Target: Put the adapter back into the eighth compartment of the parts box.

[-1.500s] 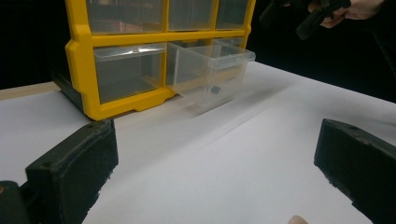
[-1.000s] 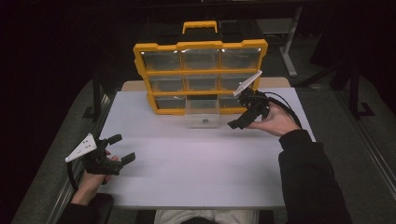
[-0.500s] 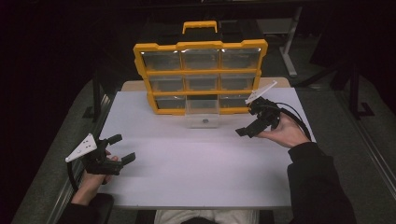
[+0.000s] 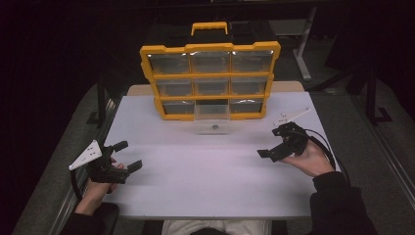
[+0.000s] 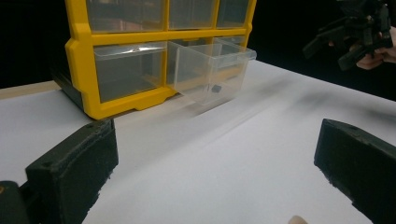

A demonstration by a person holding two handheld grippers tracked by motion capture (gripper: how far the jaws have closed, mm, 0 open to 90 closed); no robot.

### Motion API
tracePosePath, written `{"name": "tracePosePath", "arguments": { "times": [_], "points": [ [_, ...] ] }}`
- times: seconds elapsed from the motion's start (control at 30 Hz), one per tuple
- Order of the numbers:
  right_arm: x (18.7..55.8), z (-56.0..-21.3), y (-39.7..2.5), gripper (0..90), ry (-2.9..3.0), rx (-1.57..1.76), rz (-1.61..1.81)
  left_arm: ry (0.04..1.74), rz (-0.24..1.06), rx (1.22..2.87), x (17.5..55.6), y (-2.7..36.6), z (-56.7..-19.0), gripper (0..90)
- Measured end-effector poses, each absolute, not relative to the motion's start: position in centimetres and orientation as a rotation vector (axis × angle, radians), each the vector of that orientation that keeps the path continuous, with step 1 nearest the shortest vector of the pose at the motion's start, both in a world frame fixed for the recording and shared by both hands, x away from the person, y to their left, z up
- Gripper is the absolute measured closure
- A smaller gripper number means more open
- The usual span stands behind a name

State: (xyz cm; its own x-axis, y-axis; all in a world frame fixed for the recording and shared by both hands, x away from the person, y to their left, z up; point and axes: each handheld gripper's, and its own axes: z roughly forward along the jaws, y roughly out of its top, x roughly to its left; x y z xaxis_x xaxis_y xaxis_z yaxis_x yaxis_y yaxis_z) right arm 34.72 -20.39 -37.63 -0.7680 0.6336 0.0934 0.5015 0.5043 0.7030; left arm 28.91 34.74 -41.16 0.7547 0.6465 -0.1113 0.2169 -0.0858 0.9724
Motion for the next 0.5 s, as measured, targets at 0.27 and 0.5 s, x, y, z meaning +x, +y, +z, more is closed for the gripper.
{"name": "tracePosePath", "arguments": {
  "times": [0.27,0.5],
  "points": [
    [31.8,-40.0,-22.6,0.0,2.449,1.071,1.201,0.697,0.412,1.658,28.9,34.7,-41.2,0.0],
    [30.2,-41.4,-23.9,0.0,2.372,1.113,1.251,0.695,0.413,1.661,29.0,34.6,-41.1,0.0]
  ]
}}
